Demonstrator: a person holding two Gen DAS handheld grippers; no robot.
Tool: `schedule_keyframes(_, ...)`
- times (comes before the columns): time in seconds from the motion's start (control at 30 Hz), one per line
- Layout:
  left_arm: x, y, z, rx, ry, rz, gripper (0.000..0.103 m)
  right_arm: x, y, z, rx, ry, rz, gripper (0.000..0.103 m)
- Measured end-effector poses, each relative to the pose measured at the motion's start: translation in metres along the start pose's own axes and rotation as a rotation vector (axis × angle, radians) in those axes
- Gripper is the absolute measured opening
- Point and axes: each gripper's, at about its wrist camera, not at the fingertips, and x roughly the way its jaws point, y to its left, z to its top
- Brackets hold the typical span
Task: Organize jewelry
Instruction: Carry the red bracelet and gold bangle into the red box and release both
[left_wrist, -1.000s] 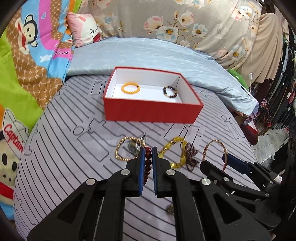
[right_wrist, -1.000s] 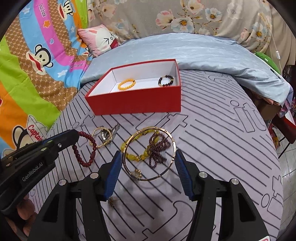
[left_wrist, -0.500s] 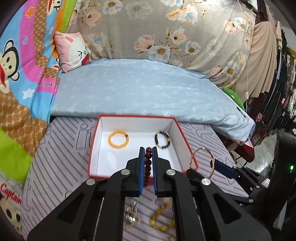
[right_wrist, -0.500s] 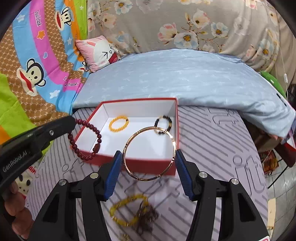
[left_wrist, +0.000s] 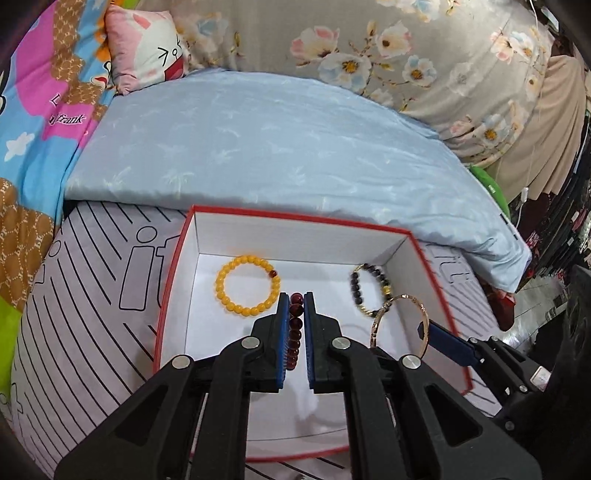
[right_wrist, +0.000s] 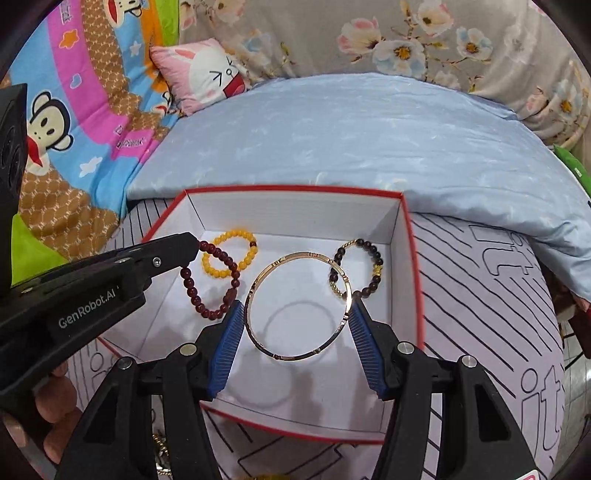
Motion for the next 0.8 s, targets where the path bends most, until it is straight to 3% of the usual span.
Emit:
schedule_keyframes(0.17, 0.005, 0.008, -0.005, 0.03, -0.019, 0.059, 0.01, 0.015, 0.001, -0.002, -0.024, 0.018, -0.022, 0.057)
schedule_keyframes(0.2, 0.004, 0.01, -0.005, 0.029, -0.028, 0.072, 0.014, 0.015, 0.002, -0.001, -0.029, 0.016, -0.022, 0.057)
schedule_keyframes(0.27, -0.002, 0.013, -0.005, 0.025, -0.054, 0.094, 0.032, 0.014, 0.002, -0.001, -0.023, 0.012, -0.017, 0.057)
schedule_keyframes(0.53, -0.027, 0.022, -0.011, 0.026, -0.112, 0.154, 0.033, -0.014, -0.006, -0.011, 0.018, -0.028, -0.019, 0.057)
schedule_keyframes(0.8, -0.052, 0.028, -0.036, 0.008, -0.111, 0.158, 0.033, -0.046, -0.011, -0.035, 0.056, -0.045, -0.015, 0.057)
